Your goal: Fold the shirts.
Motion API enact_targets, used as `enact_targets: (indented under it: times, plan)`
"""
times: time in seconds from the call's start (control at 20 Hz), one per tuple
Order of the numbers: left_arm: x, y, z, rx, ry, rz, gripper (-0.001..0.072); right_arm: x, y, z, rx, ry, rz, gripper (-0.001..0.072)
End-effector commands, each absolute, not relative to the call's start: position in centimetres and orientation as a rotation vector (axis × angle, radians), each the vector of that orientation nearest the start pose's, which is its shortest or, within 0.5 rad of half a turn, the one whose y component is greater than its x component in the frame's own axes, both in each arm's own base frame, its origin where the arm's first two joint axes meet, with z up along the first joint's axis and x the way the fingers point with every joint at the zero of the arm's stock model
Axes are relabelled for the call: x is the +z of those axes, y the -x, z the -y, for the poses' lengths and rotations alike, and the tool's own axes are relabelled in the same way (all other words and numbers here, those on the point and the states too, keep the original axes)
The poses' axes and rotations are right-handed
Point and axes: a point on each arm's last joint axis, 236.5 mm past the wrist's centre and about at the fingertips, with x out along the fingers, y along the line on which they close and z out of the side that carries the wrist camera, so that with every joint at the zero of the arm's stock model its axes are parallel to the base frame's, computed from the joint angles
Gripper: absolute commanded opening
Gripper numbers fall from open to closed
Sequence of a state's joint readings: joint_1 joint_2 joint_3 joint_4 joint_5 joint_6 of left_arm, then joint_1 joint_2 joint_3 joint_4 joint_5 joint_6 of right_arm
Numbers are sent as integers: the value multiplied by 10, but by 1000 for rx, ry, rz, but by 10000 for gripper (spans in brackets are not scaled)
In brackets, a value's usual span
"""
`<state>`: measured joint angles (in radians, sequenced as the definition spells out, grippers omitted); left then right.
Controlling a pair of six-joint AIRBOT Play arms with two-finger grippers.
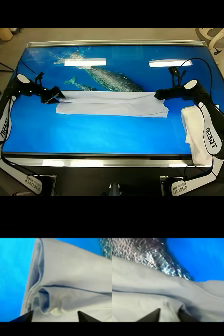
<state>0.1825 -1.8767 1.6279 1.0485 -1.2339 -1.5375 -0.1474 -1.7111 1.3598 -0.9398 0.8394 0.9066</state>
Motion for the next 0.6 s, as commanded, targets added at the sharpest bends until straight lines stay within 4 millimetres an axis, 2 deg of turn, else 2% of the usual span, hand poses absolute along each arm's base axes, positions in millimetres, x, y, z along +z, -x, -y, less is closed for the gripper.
enact_targets:
  times: [0.0, 0.05, 0.15, 0.25, 0.3, 0.4, 0.55]
  plan:
    - [-54, -509, 14, -155, 606, -1338, 706, -44, -517, -18, 375, -110, -985, 643]
    - [-39, -516, 8, -157, 599, -1305, 706, -39, -510, -6, 370, -94, -1001, 700]
    - [-3, -529, -1, -161, 577, -1220, 674, -40, -483, 21, 369, -69, -1090, 709]
    - [31, -536, -3, -171, 550, -1146, 671, -53, -455, 29, 404, -102, -1201, 713]
    - [46, -536, -1, -178, 537, -1118, 671, -59, -447, 27, 424, -118, -1238, 714]
    - [68, -532, 4, -199, 509, -1087, 671, -68, -445, 21, 442, -131, -1260, 714]
    - [87, -514, 23, -255, 463, -1107, 670, -85, -457, 11, 430, -158, -1251, 714]
